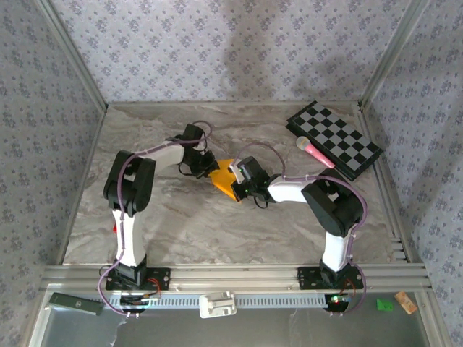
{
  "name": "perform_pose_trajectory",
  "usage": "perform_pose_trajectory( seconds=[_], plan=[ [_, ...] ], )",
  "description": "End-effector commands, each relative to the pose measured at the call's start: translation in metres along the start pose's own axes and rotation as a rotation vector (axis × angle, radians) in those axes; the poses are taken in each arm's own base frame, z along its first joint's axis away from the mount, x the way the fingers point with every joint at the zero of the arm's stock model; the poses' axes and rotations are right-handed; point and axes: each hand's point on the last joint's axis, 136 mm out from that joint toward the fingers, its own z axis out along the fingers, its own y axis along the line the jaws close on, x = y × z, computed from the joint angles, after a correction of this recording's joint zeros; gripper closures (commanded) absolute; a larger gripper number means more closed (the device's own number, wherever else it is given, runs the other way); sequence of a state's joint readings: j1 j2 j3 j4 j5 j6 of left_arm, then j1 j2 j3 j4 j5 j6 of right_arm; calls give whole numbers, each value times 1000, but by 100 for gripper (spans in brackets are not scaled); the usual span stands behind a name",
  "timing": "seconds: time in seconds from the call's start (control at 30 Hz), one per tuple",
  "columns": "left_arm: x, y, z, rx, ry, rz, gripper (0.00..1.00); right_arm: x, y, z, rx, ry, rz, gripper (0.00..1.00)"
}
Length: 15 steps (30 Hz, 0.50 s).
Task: Fold a paper plane with a square sheet of paper (pick it up from the middle)
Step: Third fold the triangle at the center of the table.
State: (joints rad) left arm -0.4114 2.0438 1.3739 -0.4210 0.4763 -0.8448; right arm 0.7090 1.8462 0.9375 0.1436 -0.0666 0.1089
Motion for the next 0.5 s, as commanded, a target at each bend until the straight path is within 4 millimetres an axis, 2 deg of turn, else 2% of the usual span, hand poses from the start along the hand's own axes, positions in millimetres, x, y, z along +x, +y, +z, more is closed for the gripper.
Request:
perform_pose_trajectory(
  seconds=[0.0, 0.3, 0.47],
  plan=[
    [3, 16, 7, -80, 34, 3, 88, 5, -5, -3, 18, 36, 11, 100],
    [15, 42, 20, -169, 97, 5, 94, -4, -5, -12, 23, 8, 11, 100],
    [20, 49, 24, -197, 118, 14, 96, -8, -5, -15, 23, -5, 7, 100]
  ],
)
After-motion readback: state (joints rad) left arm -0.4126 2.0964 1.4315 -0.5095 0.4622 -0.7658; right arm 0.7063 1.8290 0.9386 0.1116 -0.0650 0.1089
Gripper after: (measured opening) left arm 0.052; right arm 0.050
